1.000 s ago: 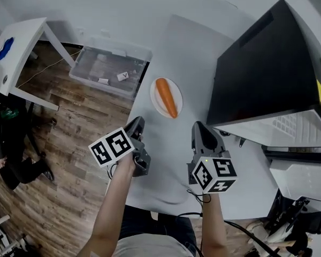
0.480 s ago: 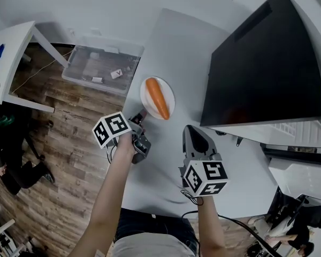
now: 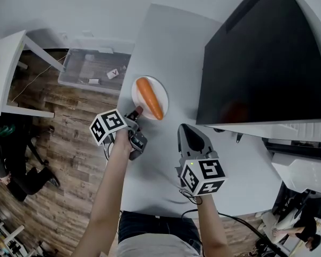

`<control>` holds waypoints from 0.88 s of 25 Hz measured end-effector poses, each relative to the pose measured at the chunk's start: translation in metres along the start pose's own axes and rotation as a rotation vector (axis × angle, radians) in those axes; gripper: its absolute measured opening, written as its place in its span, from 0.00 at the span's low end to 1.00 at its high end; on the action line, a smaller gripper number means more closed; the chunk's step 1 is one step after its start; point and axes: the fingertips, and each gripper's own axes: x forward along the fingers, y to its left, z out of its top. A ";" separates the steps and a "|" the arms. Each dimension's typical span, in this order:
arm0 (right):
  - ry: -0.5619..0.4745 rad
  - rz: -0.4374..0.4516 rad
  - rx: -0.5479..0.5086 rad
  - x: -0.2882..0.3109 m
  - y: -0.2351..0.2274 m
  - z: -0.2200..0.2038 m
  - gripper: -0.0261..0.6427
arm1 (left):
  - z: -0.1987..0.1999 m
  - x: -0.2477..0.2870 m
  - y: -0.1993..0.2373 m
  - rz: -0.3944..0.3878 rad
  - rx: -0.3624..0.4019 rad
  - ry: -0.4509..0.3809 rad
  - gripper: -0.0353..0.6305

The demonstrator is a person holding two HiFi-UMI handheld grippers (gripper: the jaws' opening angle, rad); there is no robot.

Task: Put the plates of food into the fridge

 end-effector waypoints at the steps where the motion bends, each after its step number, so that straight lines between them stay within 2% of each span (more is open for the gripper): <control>1: 0.003 0.001 0.002 0.002 0.000 -0.001 0.06 | 0.001 0.001 0.000 0.001 0.000 0.000 0.19; 8: 0.020 0.012 0.017 0.011 -0.003 -0.006 0.06 | 0.007 0.011 -0.005 -0.021 -0.027 0.002 0.19; 13: 0.027 0.009 0.029 0.014 -0.007 -0.008 0.06 | 0.007 0.013 -0.003 0.002 -0.017 0.016 0.19; 17: 0.036 0.008 0.035 0.017 -0.009 -0.011 0.06 | 0.007 0.013 0.001 0.020 0.004 0.025 0.11; 22: 0.051 0.001 0.025 0.022 -0.011 -0.014 0.06 | 0.006 0.013 -0.002 -0.027 0.030 0.040 0.10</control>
